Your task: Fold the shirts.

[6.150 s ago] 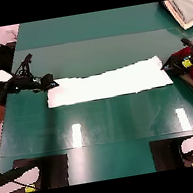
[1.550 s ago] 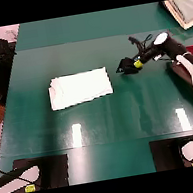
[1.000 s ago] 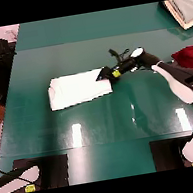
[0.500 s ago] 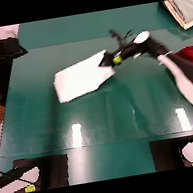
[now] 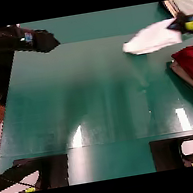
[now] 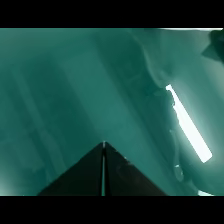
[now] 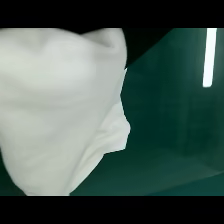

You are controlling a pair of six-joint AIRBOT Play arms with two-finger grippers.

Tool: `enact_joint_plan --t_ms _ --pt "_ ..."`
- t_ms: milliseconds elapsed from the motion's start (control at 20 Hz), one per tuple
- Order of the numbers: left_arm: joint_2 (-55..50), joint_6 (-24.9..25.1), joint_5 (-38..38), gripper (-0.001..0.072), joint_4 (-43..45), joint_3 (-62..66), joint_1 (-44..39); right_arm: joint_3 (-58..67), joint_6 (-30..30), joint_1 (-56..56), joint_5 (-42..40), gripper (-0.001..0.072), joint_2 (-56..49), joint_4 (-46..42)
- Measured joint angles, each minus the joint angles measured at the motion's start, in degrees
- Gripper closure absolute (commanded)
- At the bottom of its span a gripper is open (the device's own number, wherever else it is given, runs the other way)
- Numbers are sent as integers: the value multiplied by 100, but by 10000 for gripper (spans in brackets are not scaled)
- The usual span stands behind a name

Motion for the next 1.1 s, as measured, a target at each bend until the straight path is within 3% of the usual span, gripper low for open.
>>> enact_joint_plan --t_ms 200,550,950,1100 --pt "0 -28 155 683 -2 0 -214 -2 33 -1064 -85 701 9 26" --pt "-13 -52 225 683 -2 0 -282 356 -365 -2072 -278 701 142 1027" --pt "-24 -48 234 683 20 0 -289 824 -610 -2822 474 701 817 1237" --pt "-24 -48 223 683 28 0 -286 846 -483 -3056 984 700 962 820"
